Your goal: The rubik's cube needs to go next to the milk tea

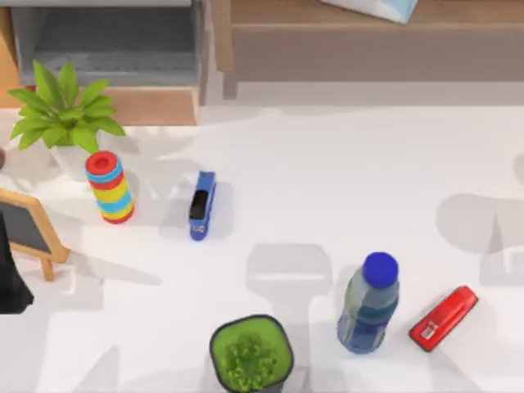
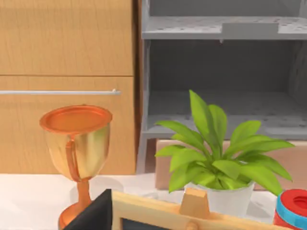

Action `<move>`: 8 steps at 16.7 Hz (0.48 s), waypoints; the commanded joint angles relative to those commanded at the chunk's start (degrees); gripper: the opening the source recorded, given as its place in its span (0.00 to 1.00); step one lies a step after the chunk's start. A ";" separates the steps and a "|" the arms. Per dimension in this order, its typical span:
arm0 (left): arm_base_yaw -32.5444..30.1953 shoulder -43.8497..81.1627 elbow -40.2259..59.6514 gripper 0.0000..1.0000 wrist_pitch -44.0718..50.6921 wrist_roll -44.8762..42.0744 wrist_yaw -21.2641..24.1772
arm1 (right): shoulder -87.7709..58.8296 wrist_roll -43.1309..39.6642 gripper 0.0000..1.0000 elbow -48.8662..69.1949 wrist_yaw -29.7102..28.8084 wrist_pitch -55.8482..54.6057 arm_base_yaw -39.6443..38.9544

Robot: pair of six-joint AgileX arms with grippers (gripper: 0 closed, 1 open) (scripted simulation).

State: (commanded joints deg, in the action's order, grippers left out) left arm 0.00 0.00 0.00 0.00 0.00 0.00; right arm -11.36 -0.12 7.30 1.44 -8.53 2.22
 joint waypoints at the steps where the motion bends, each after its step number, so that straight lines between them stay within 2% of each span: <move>1: 0.00 0.00 0.00 1.00 0.00 0.00 0.00 | -3.67 -0.03 1.00 2.24 0.48 -2.62 0.74; 8: 0.00 0.00 0.00 1.00 0.00 0.00 0.00 | -39.12 -0.04 1.00 21.21 5.47 -24.64 7.59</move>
State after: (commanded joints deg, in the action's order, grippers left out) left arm 0.00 0.00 0.00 0.00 0.00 0.00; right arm -50.48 -0.16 28.51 6.91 -33.18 9.81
